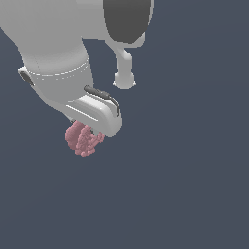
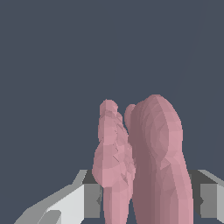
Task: Pick up the object and move it to a goal position.
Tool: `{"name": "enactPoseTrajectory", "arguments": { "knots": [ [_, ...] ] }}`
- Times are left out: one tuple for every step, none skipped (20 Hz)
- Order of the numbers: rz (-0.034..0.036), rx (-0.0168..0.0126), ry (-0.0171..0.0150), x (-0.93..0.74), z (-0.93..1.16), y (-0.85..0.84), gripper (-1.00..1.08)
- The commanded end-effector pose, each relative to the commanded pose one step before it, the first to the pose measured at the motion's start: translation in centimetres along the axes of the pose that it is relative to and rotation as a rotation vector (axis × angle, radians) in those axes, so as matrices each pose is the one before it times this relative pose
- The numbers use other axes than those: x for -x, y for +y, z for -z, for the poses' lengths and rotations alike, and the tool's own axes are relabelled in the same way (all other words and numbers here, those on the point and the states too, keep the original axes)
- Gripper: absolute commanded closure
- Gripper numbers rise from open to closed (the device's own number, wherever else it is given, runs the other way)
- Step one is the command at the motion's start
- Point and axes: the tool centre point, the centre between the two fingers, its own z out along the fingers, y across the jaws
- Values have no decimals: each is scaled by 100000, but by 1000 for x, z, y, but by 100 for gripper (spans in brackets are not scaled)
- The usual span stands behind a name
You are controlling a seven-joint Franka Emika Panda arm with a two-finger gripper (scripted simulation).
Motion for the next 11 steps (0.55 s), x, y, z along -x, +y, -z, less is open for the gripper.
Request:
{"name": "enactPoseTrajectory", "arguments": {
  "knots": [
    [10,-8,10,-287,448,-134,108],
    [0,0,0,-85,121,-39,108],
    [0,0,0,-75,106,-35,108],
    [0,0,0,-65,91,-30,108],
    [0,0,0,-56,78,-26,108],
    [0,0,0,-46,64,-22,108],
    [0,0,0,-38,52,-18,108],
    [0,0,0,-29,40,-14,108],
    [0,0,0,-21,28,-10,108],
    [0,0,0,-12,17,-6,108],
    [0,0,0,-4,6,-2,108]
  ]
}}
